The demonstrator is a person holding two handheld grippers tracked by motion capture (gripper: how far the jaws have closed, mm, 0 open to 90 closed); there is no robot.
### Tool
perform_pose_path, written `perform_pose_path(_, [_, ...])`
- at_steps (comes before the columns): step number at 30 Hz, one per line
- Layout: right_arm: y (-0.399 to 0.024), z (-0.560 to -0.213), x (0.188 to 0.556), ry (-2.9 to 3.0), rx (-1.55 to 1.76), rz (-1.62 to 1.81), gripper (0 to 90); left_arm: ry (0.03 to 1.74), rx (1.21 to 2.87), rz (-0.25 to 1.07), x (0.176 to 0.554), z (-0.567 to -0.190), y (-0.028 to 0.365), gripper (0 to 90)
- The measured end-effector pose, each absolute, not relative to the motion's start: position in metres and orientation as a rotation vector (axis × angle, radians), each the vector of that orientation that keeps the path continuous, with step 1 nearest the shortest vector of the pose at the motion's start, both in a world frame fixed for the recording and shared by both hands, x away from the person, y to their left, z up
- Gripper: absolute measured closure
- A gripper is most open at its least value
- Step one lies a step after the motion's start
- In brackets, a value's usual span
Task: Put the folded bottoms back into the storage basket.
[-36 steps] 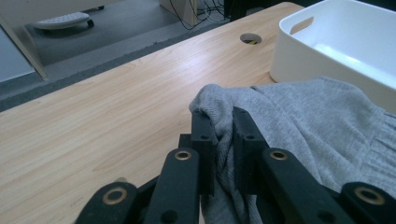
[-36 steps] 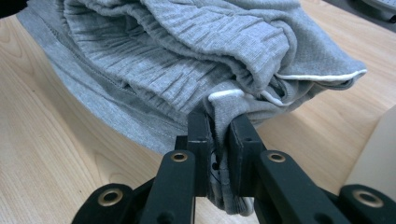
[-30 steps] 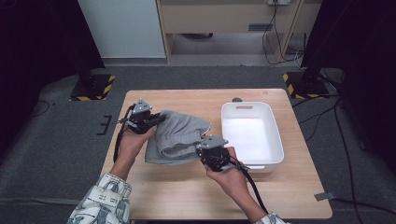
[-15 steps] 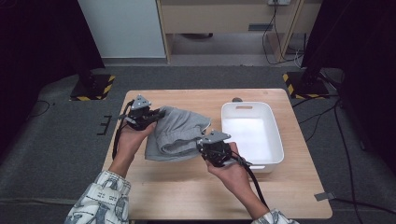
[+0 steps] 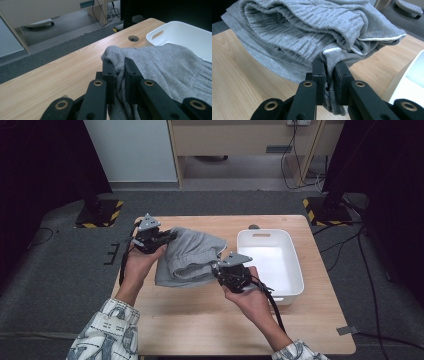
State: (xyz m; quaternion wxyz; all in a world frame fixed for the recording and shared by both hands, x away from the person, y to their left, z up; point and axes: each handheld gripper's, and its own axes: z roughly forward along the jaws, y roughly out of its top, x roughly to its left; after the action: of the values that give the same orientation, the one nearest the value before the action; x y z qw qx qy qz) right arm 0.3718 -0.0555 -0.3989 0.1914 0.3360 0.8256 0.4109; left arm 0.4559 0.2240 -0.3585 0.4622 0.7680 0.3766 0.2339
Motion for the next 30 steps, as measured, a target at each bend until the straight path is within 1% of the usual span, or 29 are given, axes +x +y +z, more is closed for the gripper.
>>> perform_pose_path(10, [-0.067, -0.382, 0.382, 2.285, 0.953, 1.154, 81.1, 0.91, 1.874, 0.584, 0.462, -0.342, 0.216, 81.4])
perform_pose_path(17, [-0.083, -0.37, 0.395, 2.253, 0.976, 1.152, 81.1, 0.893, 1.875, 0.588, 0.47, -0.335, 0.205, 81.4])
perform_pose_path(30, [-0.109, -0.367, 0.412, 2.228, 1.004, 1.106, 81.1, 0.872, 1.908, 0.591, 0.486, -0.334, 0.176, 81.5])
